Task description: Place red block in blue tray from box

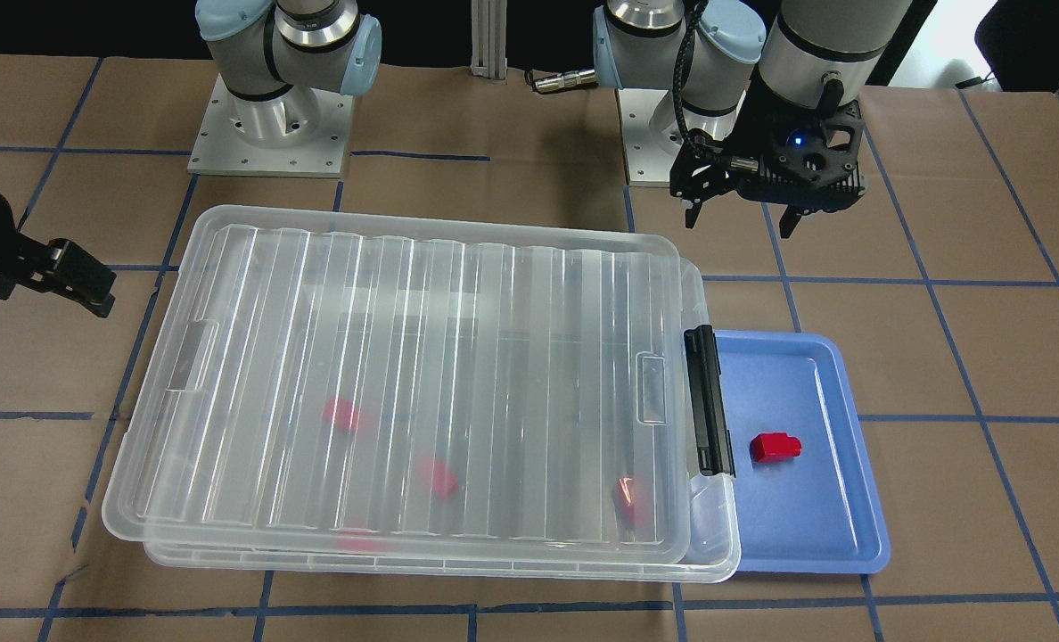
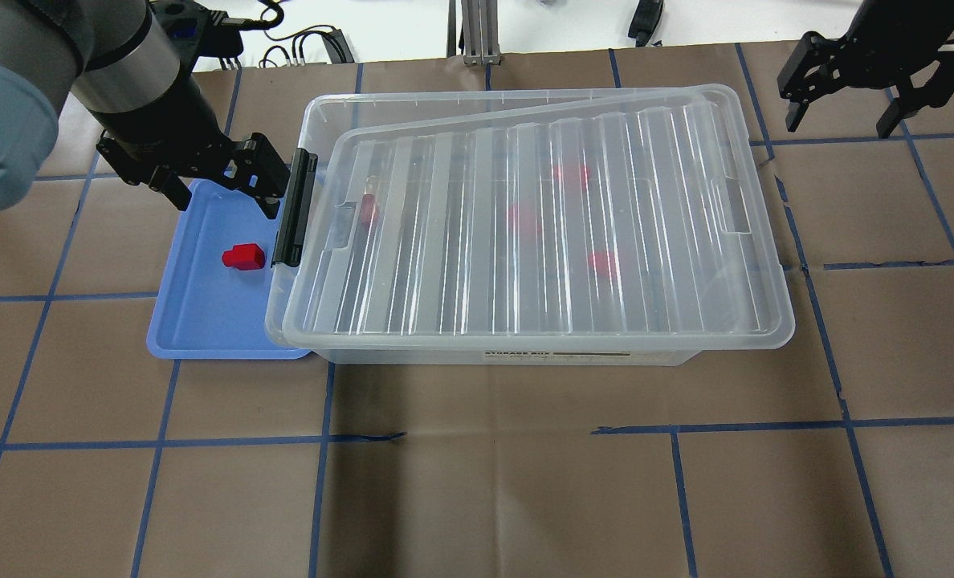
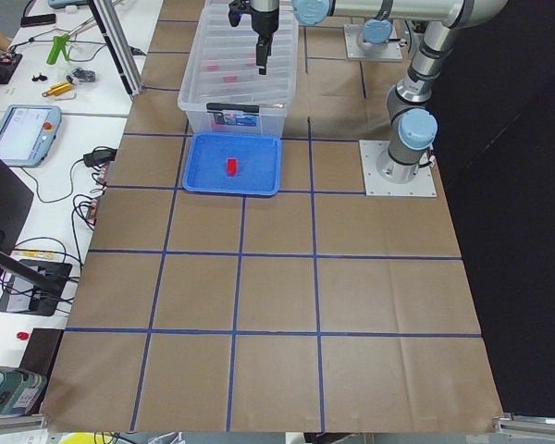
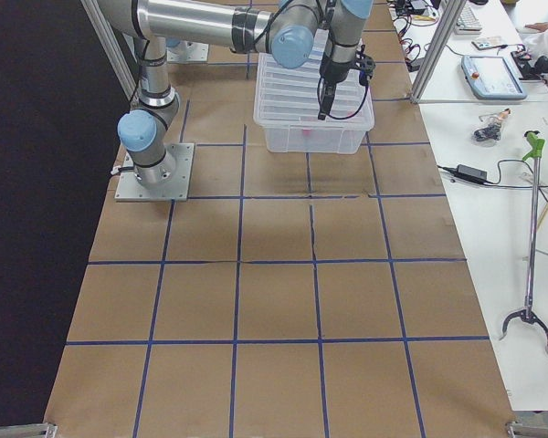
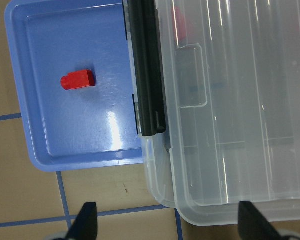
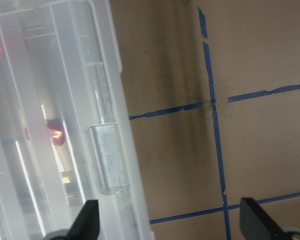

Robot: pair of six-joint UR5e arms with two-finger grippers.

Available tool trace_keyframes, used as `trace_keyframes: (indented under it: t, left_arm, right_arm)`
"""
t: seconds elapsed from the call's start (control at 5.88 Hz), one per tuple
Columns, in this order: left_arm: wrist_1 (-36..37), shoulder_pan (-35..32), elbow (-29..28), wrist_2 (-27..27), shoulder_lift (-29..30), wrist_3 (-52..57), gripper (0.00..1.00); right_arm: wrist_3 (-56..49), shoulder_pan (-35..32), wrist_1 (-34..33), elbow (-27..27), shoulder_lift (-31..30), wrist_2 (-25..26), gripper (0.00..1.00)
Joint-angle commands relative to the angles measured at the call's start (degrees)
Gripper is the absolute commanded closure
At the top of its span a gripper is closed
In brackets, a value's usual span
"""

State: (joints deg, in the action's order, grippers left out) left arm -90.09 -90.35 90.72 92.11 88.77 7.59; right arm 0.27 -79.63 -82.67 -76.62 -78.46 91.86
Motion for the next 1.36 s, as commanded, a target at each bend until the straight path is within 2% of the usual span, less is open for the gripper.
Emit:
trace_keyframes:
  t: [0.0,0.17,1.19]
  left_arm:
    - [0.0,0.08,-0.02,0.0,0.0,-0.03,0.02]
    - [0.0,0.09,-0.02,0.17,0.0,0.06,0.02]
    - [0.0,0.09,0.07,-0.09,0.0,0.06,0.02]
  right_arm:
    - [7.78,-7.96,1.46,2.08,-0.2,0.07,0.0]
    - [8.86,-10.61,2.25,1.91,-0.03,0.16,0.0]
    - [8.08,-10.02,4.01,-1.52,-3.54,-0.11,0.0]
